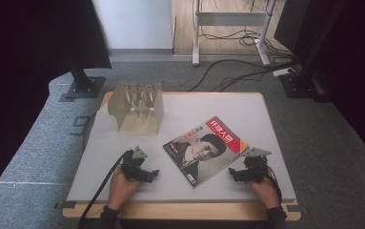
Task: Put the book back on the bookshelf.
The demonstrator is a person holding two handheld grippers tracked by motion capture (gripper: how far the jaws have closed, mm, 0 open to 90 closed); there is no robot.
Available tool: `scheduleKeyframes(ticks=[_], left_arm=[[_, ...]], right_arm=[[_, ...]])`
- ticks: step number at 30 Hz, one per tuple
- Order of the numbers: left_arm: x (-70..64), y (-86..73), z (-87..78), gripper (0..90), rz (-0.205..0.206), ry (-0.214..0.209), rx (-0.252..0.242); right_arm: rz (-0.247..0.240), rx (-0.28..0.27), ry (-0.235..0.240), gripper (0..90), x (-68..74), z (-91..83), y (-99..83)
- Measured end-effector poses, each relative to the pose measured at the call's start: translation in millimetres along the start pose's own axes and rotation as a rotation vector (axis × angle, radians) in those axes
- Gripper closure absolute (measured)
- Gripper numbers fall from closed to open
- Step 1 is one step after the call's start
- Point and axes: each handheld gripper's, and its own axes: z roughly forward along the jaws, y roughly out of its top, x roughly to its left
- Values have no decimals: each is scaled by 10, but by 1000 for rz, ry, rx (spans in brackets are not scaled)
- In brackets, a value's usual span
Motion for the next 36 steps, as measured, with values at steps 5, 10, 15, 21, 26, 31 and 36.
scheduleKeyframes(ticks=[5,10,15,21,26,31,36], left_arm=[[1,0,1,0,0,-1,-1],[1,0,0,0,0,-1,0],[2,3,0,0,0,-2,1],[30,44,-12,0,-8,-23,20],[6,108,2,0,6,-29,4],[-37,222,31,0,33,-44,-7],[-31,375,34,0,32,-73,-18]], right_arm=[[1,1,0,0,1,0,1],[0,0,1,0,-1,-1,2],[-2,0,1,0,0,-1,3],[2,1,2,0,-2,-3,6],[9,10,1,11,-13,-17,24],[4,2,-2,11,-20,-62,58],[-19,-29,0,8,-15,-102,128]])
